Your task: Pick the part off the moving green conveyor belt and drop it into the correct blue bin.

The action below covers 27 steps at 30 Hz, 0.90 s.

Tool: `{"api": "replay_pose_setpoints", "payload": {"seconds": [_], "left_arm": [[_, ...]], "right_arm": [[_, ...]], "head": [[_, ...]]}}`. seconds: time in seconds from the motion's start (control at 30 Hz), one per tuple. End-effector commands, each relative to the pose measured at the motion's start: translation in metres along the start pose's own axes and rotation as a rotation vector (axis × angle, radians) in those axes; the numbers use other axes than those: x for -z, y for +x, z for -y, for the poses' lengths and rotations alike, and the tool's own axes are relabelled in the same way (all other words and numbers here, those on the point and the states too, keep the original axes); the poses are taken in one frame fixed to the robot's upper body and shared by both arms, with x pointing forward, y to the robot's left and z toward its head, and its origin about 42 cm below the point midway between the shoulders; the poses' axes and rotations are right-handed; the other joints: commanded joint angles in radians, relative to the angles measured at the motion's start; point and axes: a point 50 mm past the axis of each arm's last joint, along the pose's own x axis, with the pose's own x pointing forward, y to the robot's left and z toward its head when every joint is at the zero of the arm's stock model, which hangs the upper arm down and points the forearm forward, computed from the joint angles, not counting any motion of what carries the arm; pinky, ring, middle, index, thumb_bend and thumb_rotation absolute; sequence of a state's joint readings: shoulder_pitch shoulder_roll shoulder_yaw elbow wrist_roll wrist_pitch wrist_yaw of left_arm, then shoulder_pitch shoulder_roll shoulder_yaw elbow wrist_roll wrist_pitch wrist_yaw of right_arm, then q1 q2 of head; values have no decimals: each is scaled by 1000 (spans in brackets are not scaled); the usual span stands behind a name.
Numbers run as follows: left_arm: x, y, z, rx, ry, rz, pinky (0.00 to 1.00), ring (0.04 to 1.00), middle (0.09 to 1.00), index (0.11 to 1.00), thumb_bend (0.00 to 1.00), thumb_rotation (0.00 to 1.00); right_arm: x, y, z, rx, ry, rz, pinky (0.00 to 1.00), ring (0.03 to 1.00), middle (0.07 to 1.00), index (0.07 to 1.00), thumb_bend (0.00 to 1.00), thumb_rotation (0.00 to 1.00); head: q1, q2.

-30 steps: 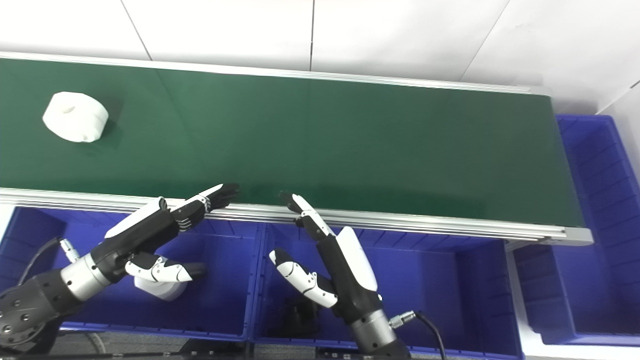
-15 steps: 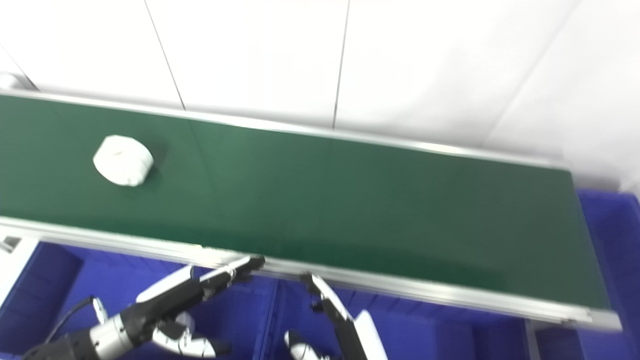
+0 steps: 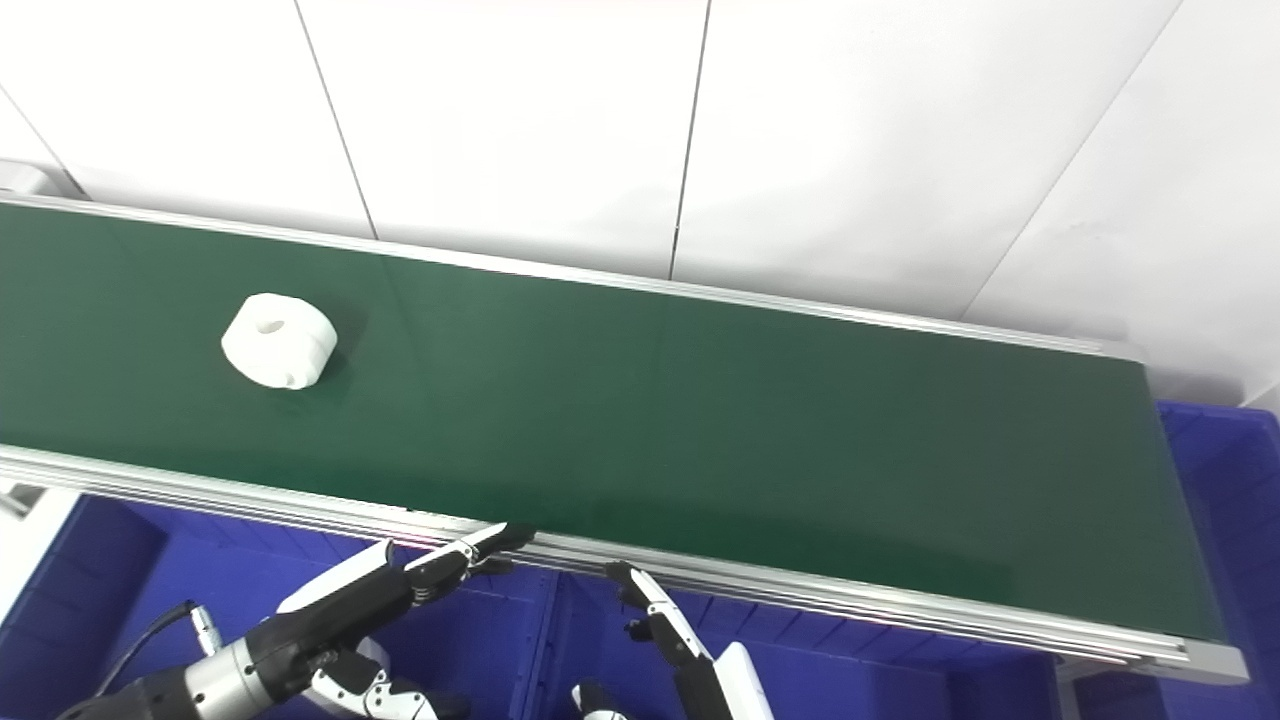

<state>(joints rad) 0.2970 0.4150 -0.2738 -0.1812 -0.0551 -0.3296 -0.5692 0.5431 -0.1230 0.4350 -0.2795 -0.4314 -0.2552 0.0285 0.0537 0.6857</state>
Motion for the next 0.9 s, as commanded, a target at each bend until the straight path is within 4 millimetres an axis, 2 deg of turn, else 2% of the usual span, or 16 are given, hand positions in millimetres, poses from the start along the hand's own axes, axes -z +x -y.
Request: {"api": "replay_pose_setpoints", "payload": {"seconds": [0.0, 0.13, 0.23, 0.33, 0.4, 0.57, 0.73, 0.87], "left_arm": [[-10, 3, -6, -13, 42, 52, 933, 999, 1000, 998, 439, 177], [-13, 6, -9, -55, 100, 56, 913, 979, 995, 976, 437, 188], [-16, 10, -13, -99, 135, 68, 895, 958, 977, 947, 451, 158], [-24, 22, -23, -148, 245, 113, 851, 907, 925, 897, 527, 93], [-30, 33, -33, -167, 328, 148, 856, 886, 898, 868, 520, 59], [-39, 57, -60, -202, 488, 173, 838, 832, 830, 788, 408, 2], [-52, 84, -96, -242, 615, 211, 767, 816, 807, 760, 511, 0], [-59, 101, -116, -253, 664, 228, 771, 816, 817, 774, 506, 35]], "right_arm": [[-11, -2, 3, 27, 7, 66, 795, 881, 931, 912, 288, 662], [-11, -2, 3, 29, 10, 75, 793, 879, 931, 912, 286, 663], [-10, -2, 3, 27, 15, 80, 796, 882, 932, 913, 281, 657], [-11, -1, 3, 26, 17, 77, 802, 885, 934, 916, 269, 626], [-10, 0, 4, 24, 19, 76, 805, 886, 934, 917, 266, 615], [-10, 1, 4, 22, 27, 76, 809, 888, 936, 920, 270, 627], [-9, 0, 3, 25, 21, 79, 803, 886, 933, 914, 270, 611], [-8, -1, 3, 28, 29, 79, 800, 883, 931, 910, 279, 596]], "head": [[1, 0], [5, 4], [12, 7], [18, 0], [20, -4], [17, -8], [12, -11], [10, -14]]}}
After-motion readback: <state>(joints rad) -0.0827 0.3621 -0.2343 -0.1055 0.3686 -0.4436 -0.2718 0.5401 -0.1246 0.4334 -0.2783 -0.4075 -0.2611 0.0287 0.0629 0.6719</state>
